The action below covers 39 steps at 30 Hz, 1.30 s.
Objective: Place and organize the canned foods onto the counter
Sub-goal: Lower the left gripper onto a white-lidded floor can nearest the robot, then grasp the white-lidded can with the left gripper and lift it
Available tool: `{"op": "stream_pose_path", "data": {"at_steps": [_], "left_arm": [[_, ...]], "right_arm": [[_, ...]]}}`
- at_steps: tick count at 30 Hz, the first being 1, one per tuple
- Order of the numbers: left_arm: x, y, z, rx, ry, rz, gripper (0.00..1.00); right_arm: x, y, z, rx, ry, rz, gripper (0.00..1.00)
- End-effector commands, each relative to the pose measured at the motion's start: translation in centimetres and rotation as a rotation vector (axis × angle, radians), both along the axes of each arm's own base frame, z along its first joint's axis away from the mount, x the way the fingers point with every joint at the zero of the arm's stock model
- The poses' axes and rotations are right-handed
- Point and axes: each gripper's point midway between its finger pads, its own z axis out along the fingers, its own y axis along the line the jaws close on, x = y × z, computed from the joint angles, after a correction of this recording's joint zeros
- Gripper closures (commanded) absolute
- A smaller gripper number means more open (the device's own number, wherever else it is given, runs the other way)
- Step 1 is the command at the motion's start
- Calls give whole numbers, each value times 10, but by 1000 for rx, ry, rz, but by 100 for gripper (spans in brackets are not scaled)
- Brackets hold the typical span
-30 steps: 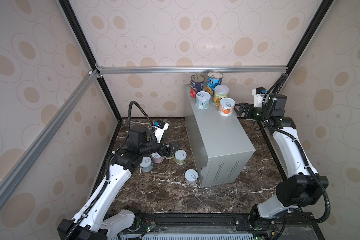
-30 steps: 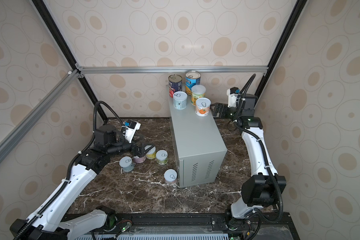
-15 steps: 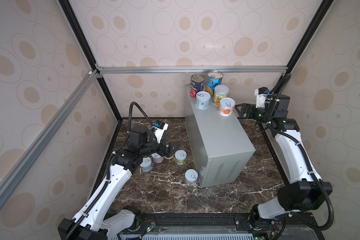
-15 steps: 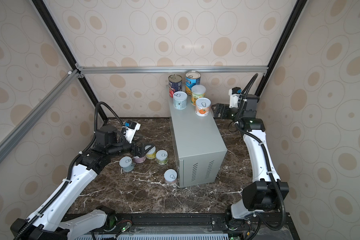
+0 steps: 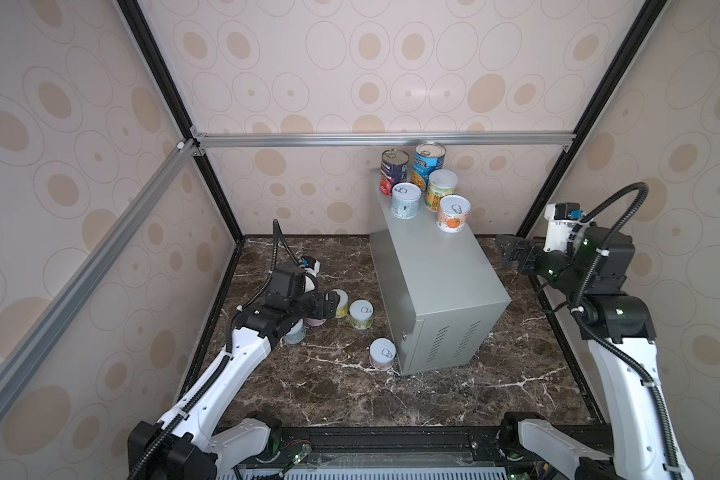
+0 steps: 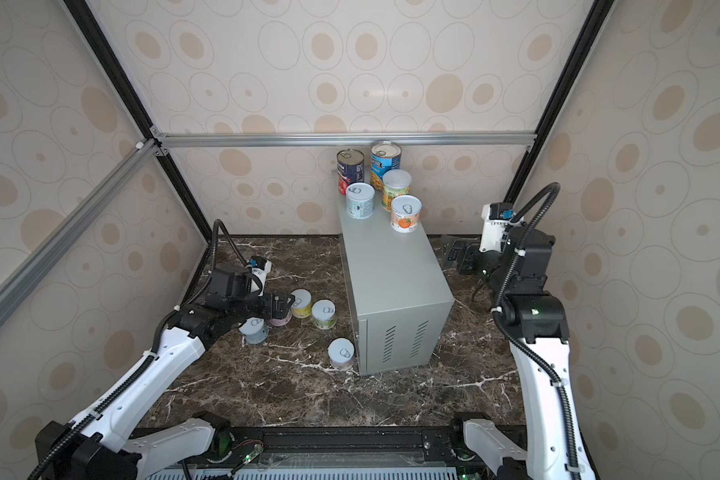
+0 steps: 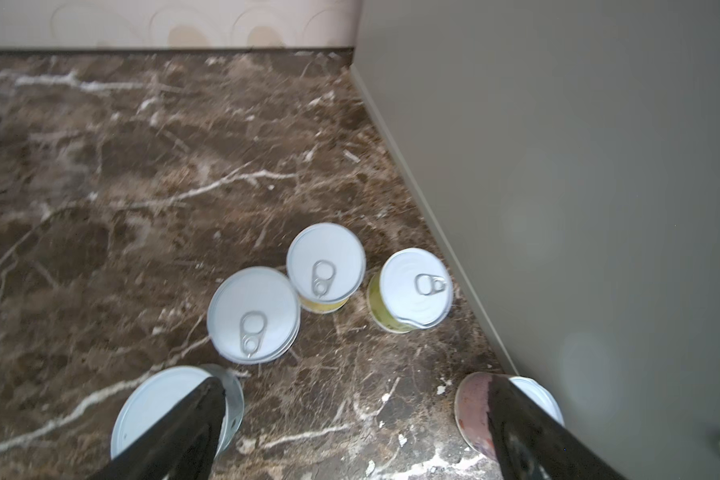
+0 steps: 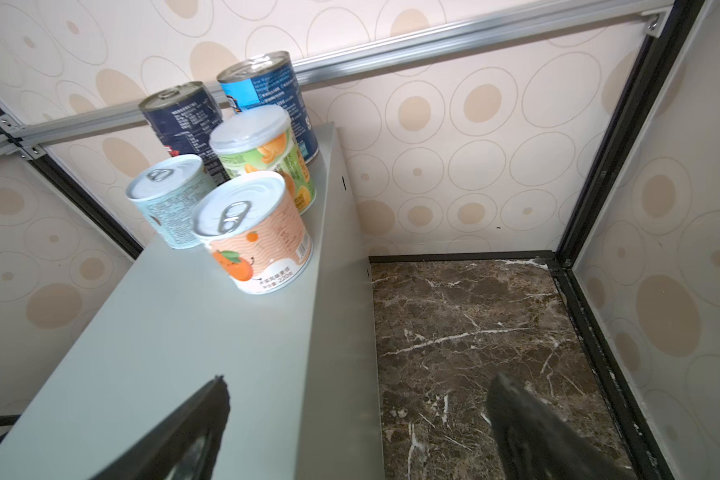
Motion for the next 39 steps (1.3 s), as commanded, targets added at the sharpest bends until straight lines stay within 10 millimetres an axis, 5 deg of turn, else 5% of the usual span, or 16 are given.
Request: {"op": "stream_pose_path", "data": {"at_steps": [1,9,27,39], "left_arm": [[-9,42,-33,54,101,260,2],[-20,74,-71,60,144,446,2],[-1,106,-130,23,217,572,2],[9,115,-145,19,230,617,22]], "right_arm": [[-20,7,-7,2,29,24,0],[-46,15,3,11,-7,61,0],[-53,23,7,9,-28,114,0],[-52,29,12,16,-45,147,0]]}}
